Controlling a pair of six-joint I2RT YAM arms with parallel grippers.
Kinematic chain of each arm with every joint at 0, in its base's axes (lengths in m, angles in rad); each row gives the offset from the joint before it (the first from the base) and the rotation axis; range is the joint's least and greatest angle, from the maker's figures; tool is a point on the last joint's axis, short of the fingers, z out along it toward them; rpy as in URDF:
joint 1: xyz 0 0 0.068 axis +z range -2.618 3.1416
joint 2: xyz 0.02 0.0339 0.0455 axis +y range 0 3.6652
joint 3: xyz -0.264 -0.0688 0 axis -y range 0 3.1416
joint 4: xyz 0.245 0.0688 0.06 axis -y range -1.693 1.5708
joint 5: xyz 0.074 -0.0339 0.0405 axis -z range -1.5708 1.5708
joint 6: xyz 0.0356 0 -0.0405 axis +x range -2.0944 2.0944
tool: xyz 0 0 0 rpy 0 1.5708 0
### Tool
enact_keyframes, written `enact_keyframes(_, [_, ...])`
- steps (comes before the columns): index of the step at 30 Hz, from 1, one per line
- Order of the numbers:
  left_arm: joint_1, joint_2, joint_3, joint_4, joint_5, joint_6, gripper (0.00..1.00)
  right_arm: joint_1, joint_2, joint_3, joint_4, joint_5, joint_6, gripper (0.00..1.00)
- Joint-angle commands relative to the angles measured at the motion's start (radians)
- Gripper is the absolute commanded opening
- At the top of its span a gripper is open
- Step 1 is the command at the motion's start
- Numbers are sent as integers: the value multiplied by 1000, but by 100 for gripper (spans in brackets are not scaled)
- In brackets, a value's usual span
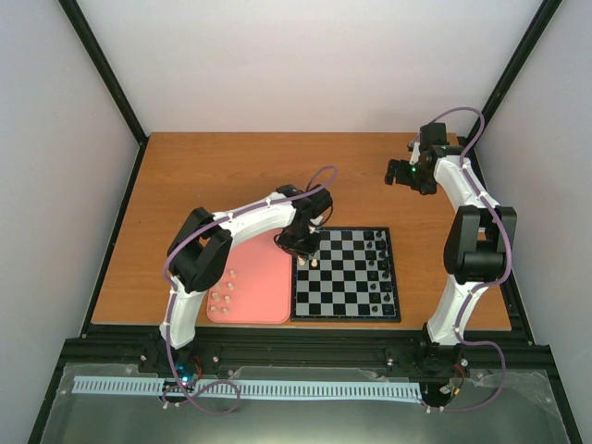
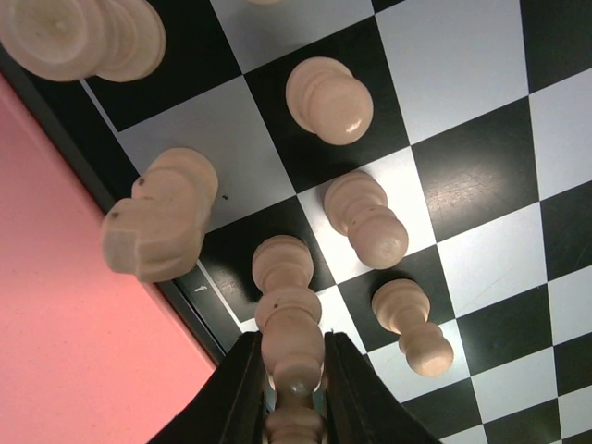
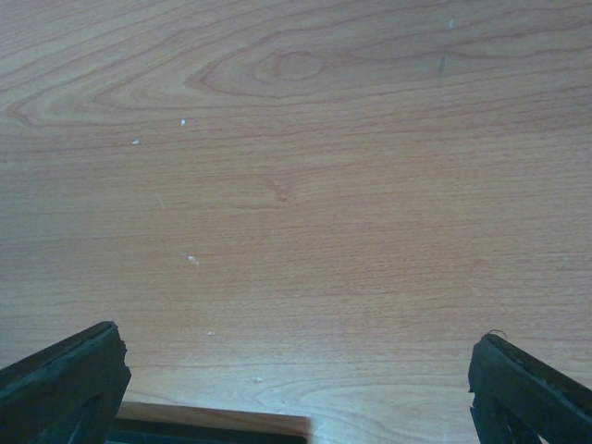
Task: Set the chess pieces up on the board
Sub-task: Place the chess piece on the chessboard.
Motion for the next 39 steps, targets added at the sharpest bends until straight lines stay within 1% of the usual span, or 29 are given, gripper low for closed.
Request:
enact_keyframes(1, [-14,-16,1,-22,7,18,4,-10,-17,-12,15,13,-8,100])
enact_keyframes(6, [-14,-28,-25,-16,7,11,5,-10,-19,-13,16,11,-7,100])
enact_keyframes(9, [-14,-26,-28,-8,9,6,9,-10,-18,-14,16,11,-8,100])
enact_keyframes(13, [-14,-18,-22,-2,14,4,13,-10,-19,-12,16,10,-7,100])
enact_keyframes(20, [-16,-22,-20,-1,20,6,27,-10,-21,-16,16,10,-8,100])
enact_keyframes(24, [-16,-25,-15,0,29,10,37,-10,-21,-17,16,9,-7,100])
enact_keyframes(26, [-16,-28,-11,-3,30,13,40,-10,-21,-15,16,8,-6,100])
enact_keyframes(32, [-16,-53,-8,-15,27,22,46,-10,-23,-14,16,2,-7,100])
enact_keyframes(39, [-16,-117,16,-62,0,29,47,-10,-27,-19,18,-4,-7,100])
